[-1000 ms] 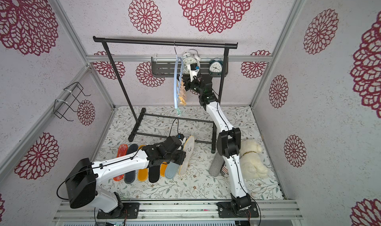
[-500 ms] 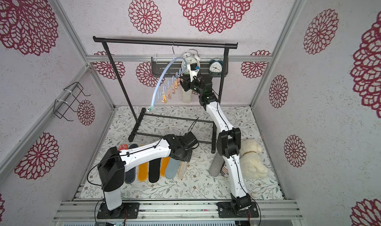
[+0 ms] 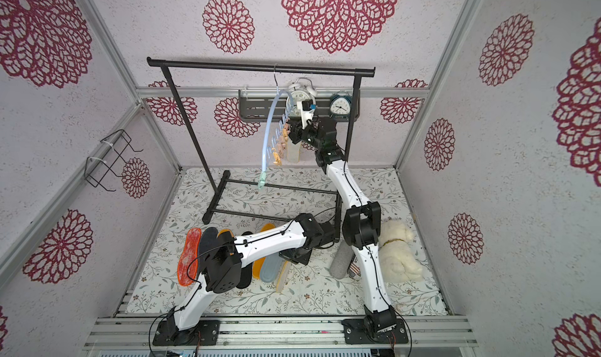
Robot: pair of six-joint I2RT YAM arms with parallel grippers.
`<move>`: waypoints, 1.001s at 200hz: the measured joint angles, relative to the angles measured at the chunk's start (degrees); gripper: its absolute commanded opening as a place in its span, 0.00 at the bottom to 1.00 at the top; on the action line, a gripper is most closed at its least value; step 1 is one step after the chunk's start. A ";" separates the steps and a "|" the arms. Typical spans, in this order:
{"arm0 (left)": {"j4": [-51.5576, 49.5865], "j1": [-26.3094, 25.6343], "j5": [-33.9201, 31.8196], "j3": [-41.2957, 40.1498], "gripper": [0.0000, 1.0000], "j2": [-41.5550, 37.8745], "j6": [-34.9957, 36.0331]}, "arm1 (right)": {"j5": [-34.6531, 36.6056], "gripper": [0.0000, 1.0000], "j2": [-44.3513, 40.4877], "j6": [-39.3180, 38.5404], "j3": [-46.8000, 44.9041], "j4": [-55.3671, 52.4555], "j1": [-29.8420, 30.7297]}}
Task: Take the shoe insoles off the hanger
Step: Move the insole to the center of the board.
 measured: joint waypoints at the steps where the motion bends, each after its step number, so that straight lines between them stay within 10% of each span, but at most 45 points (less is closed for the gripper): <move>1: -0.07 0.00 -0.09 0.13 0.00 0.11 -0.02 | 0.00 0.00 0.00 0.00 0.00 0.00 0.00; 177: -4.96 0.37 2.43 11.34 0.17 11.23 -0.72 | -1.33 0.00 0.00 1.55 0.00 1.09 -1.29; 200: -3.91 0.35 4.28 11.56 0.04 11.19 -0.33 | -1.42 0.00 0.00 1.57 0.00 1.29 -1.44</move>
